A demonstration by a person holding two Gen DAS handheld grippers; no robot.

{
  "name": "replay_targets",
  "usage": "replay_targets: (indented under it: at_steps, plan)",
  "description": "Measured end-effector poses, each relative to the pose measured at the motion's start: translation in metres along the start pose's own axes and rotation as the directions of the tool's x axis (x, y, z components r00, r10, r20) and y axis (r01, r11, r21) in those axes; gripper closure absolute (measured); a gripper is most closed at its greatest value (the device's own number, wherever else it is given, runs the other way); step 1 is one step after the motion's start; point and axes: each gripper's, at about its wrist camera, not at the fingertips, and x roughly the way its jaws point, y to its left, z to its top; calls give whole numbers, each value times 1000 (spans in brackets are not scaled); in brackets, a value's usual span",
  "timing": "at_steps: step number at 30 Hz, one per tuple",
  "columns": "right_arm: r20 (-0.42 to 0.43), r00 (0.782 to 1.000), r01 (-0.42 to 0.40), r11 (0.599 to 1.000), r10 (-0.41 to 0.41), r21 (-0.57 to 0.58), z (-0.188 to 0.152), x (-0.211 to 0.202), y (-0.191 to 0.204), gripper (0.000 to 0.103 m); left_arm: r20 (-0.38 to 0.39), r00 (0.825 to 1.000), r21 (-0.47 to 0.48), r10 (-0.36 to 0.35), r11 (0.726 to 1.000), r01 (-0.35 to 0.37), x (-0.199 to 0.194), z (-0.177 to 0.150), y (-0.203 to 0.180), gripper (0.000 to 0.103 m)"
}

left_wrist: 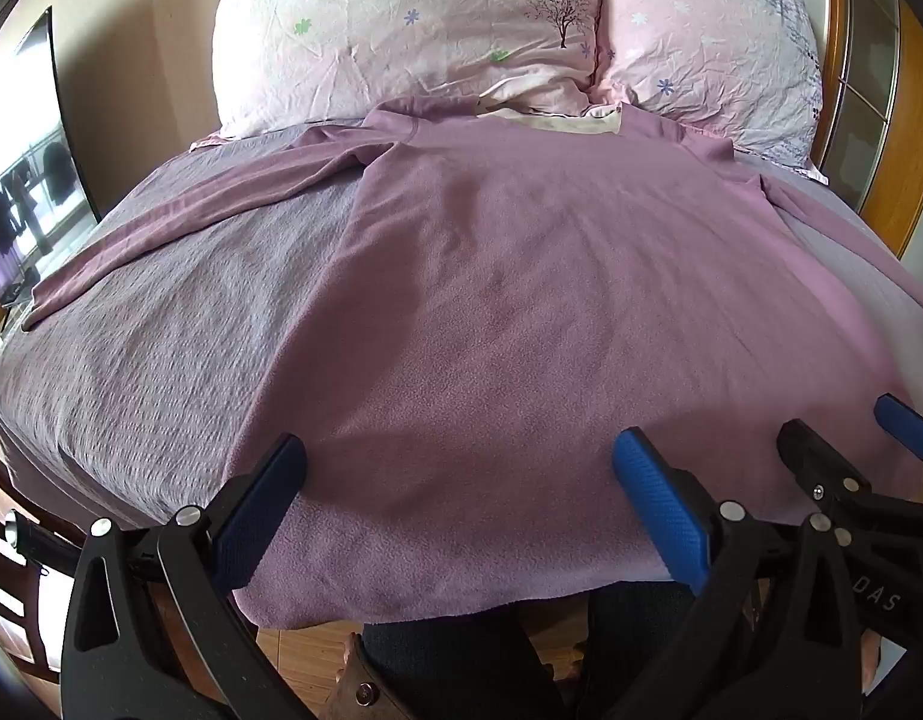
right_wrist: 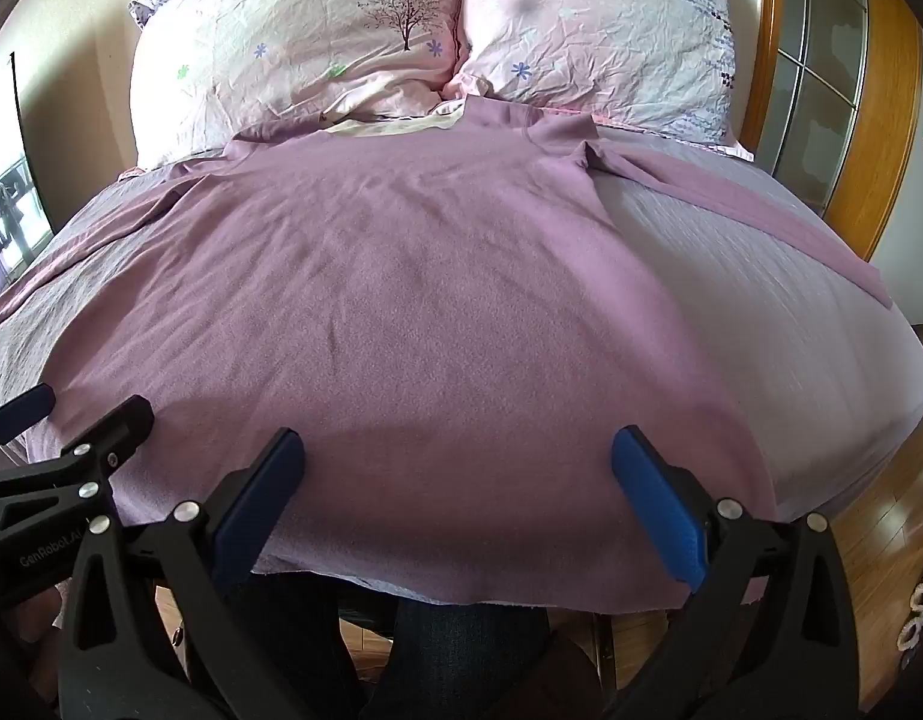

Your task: Fold small clothes

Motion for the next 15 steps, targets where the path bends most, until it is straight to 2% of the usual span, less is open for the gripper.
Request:
replay_targets:
  at_steps: [15]
  plan:
    - [-1,1000,0,1000,0,0,0,0,0,2,1,1000,-1,-1,1000,1,0,0,0,1]
